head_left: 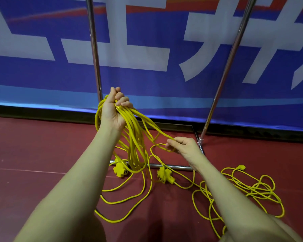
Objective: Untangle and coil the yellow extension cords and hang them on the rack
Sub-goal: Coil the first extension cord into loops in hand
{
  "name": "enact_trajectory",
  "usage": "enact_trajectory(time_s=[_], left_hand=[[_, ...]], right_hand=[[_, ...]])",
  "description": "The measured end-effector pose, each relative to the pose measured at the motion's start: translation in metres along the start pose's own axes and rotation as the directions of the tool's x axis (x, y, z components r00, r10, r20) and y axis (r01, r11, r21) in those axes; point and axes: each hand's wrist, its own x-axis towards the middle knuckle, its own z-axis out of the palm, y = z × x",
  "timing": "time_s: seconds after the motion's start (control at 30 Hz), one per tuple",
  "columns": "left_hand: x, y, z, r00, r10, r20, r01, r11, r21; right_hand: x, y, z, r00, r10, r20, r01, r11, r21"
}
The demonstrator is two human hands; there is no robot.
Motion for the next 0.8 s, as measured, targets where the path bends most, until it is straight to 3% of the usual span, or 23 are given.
enact_trajectory(time_s=[0.3, 0.37, 0.47, 0.6, 0.73, 0.8], left_hand=[[-0.007, -0.003, 0.001, 0.994, -0.065, 0.089, 0.067, 0.998, -0.015], [-0.009, -0.003, 0.002, 0.988, -0.079, 0.132, 0.082, 0.996, -0.022], [-0.008, -0.001, 0.002, 0.982, -0.050, 0.183, 0.064, 0.995, -0.073], [-0.006, -0.001, -0.001, 0.988, 0.012, 0.155, 0.000, 0.997, -0.073], [0.002, 0.000, -0.011, 0.995, 0.039, 0.093, -0.035, 0.998, -0.048], [0.007, 0.002, -0.016, 0.996, 0.050, 0.071, -0.046, 0.997, -0.062]], right_hand=[[0.006, 0.005, -0.005, 0.959, -0.111, -0.263, 0.103, 0.994, -0.042], [0.008, 0.011, 0.000, 0.956, -0.072, -0.285, 0.052, 0.996, -0.077], [0.011, 0.018, 0.014, 0.942, 0.134, -0.309, -0.167, 0.983, -0.081], [0.006, 0.017, 0.034, 0.920, 0.392, 0.030, -0.392, 0.920, 0.005], [0.006, 0.026, 0.045, 0.820, 0.440, 0.366, -0.473, 0.881, 0.000], [0.006, 0.031, 0.049, 0.788, 0.449, 0.420, -0.487, 0.873, -0.021]])
